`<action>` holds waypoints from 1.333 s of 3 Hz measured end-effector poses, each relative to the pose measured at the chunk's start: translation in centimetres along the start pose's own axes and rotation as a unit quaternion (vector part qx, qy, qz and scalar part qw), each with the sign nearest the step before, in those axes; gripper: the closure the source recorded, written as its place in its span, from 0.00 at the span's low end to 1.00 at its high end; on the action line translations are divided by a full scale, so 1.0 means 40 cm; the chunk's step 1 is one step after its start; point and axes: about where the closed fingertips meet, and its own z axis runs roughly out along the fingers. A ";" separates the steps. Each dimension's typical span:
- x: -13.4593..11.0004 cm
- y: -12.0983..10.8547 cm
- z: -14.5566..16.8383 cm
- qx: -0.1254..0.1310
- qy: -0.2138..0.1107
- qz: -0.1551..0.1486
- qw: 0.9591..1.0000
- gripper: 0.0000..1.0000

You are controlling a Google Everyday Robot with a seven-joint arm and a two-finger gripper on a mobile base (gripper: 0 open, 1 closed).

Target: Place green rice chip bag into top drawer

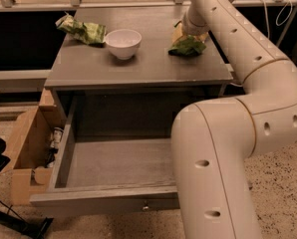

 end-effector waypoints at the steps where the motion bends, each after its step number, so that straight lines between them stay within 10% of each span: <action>1: 0.003 -0.059 -0.202 0.012 -0.002 -0.038 0.999 0.98; 2: -0.030 -0.050 -0.265 0.009 -0.026 -0.037 0.999 0.76; 4: -0.026 -0.041 -0.270 -0.009 -0.029 -0.038 0.999 0.99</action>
Offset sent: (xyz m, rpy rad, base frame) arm -0.0214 -0.0162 0.0308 -0.0333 -0.0026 0.0207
